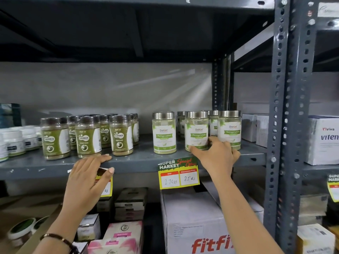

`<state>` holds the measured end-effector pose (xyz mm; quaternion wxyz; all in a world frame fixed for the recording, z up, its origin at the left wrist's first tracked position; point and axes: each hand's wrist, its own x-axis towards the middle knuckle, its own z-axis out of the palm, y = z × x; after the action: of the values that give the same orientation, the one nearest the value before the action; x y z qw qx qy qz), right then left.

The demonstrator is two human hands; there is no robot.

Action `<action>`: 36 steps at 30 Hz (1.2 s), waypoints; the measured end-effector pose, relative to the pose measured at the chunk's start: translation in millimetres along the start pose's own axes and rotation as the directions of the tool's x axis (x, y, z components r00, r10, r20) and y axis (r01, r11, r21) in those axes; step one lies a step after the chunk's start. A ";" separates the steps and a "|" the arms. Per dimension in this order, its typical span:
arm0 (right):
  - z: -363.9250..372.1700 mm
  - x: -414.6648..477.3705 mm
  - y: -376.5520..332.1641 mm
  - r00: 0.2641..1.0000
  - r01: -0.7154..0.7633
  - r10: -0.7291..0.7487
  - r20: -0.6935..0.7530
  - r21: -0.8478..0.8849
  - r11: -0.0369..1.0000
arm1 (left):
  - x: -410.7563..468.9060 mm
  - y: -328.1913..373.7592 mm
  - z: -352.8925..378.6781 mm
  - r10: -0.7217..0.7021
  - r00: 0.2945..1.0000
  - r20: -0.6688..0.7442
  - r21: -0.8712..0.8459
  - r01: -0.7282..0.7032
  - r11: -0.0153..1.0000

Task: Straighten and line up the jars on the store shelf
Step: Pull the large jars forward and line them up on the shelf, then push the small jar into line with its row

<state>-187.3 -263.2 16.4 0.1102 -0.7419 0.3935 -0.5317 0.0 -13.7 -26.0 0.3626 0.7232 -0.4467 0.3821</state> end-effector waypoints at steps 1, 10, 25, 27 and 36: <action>0.6 0.6 0.5 1.000 -0.002 0.002 -0.010 0.011 1.000 | 0.1 0.3 0.0 0.000 1.000 -0.002 -0.003 0.000 1.000; 1.9 -0.6 0.0 0.998 -0.014 0.015 -0.057 0.023 1.000 | -0.5 -2.7 0.3 0.010 1.000 0.000 -0.013 -0.010 1.000; 10.7 -59.7 -132.0 0.888 0.304 -0.444 0.116 0.577 0.758 | -1.0 -7.5 -1.8 0.043 0.999 0.024 -0.031 -0.042 0.999; 28.7 -61.1 -149.4 0.851 0.215 -0.417 0.320 0.513 0.831 | -0.6 -9.1 -2.4 0.050 0.998 0.040 -0.027 -0.049 0.998; 68.4 -44.9 -165.8 0.862 0.074 -0.227 0.454 0.330 0.941 | -1.0 -10.3 -4.9 0.068 0.997 0.042 -0.046 -0.066 0.997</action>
<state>-55.6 -138.8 53.3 0.2747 -0.8545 0.2074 -0.3892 8.0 -5.6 -26.5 0.3556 0.7076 -0.4870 0.3684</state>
